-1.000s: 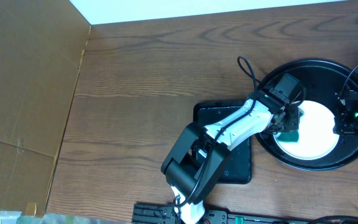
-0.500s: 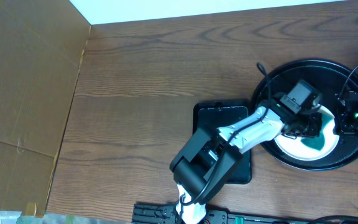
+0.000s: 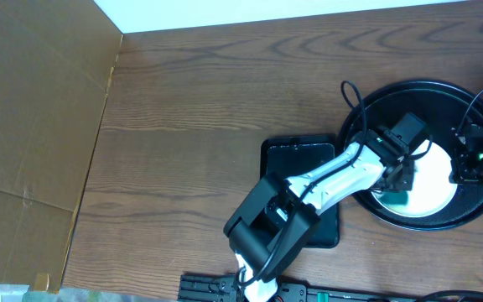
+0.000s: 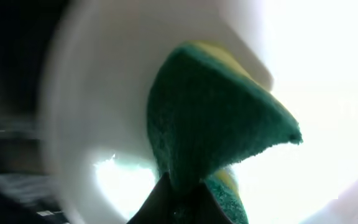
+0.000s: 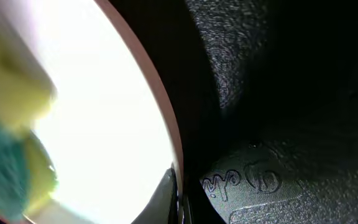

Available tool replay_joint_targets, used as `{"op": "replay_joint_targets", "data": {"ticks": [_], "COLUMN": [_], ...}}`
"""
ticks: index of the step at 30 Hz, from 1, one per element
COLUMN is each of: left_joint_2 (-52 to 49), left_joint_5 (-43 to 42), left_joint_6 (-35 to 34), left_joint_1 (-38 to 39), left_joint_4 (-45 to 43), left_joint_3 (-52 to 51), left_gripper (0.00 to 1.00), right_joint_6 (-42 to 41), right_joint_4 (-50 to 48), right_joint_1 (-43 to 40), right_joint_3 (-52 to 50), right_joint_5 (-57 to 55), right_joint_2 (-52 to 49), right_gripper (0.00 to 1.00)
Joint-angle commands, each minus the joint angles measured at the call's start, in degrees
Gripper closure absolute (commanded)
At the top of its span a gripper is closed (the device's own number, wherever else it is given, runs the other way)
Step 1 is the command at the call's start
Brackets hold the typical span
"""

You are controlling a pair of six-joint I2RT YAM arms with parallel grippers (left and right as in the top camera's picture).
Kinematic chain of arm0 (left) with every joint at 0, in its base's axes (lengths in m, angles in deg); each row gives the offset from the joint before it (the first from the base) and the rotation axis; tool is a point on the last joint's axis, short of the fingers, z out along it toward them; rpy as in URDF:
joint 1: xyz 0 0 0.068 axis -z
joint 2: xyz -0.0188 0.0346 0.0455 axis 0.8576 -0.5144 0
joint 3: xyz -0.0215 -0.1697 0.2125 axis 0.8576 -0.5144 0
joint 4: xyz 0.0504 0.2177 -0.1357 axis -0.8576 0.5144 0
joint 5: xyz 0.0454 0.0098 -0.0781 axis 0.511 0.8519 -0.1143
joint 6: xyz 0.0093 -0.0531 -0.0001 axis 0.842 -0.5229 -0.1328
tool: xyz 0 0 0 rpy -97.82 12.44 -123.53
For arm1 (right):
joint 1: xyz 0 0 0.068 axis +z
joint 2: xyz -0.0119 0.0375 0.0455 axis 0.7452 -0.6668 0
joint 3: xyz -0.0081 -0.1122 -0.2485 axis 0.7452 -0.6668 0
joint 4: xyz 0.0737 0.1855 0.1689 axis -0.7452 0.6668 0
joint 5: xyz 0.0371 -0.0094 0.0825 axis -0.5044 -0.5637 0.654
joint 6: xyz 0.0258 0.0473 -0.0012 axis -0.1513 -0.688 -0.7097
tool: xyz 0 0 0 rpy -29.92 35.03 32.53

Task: Clean dirty plates on tray and stack at the side
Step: 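Scrub the white plate with the sponge while the right gripper holds it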

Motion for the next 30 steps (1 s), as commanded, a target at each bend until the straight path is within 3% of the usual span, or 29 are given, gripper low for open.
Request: {"op": "replay_joint_targets", "data": {"ticks": [1, 7, 17, 30], "left_joint_2": [-2.3, -2.3, -3.5, -7.2], "left_joint_5": [18.4, 16.2, -18.9, -26.0], "left_joint_6": [3.7, 4.7, -2.5, -3.8], "left_joint_1": [-1.5, -1.5, -1.0, 1.6], "left_joint_4": [2.2, -1.4, -19.4, -19.5], "left_joint_3": [-3.1, -3.1, -3.1, -3.1], "left_gripper": [0.93, 0.93, 0.93, 0.93], "right_joint_6": [0.1, 0.1, 0.1, 0.1], "right_joint_4": [0.5, 0.7, 0.9, 0.9], "right_joint_1": [0.3, 0.3, 0.3, 0.3], "right_joint_3": [0.0, 0.0, 0.0, 0.0], "right_joint_5": [-0.7, -0.7, -0.6, -0.6], "right_joint_2": [-1.0, -1.0, -1.0, -1.0], "right_gripper": [0.98, 0.98, 0.99, 0.99]}}
